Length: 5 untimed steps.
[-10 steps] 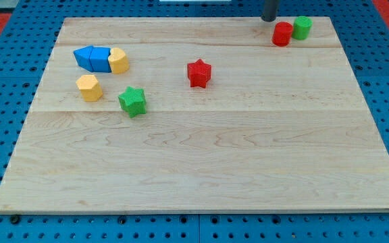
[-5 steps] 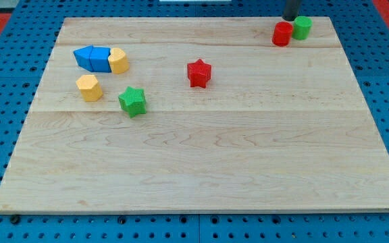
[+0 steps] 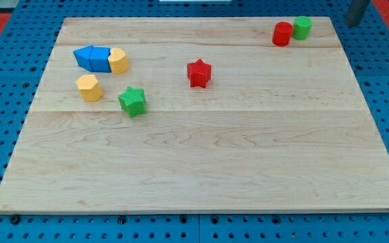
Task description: Push the green circle diagonally left above the red circle
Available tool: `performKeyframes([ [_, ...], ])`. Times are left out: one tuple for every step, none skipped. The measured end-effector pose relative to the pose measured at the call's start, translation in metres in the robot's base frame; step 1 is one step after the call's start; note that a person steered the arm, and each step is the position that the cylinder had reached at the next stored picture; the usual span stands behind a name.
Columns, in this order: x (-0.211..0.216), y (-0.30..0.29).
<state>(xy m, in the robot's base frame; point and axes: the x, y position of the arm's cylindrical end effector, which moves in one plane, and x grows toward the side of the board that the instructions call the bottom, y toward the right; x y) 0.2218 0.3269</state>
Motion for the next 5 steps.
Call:
performKeyframes([
  [0.000, -0.001],
  [0.000, -0.022],
  [0.000, -0.075],
  [0.000, -0.124],
  [0.000, -0.124],
])
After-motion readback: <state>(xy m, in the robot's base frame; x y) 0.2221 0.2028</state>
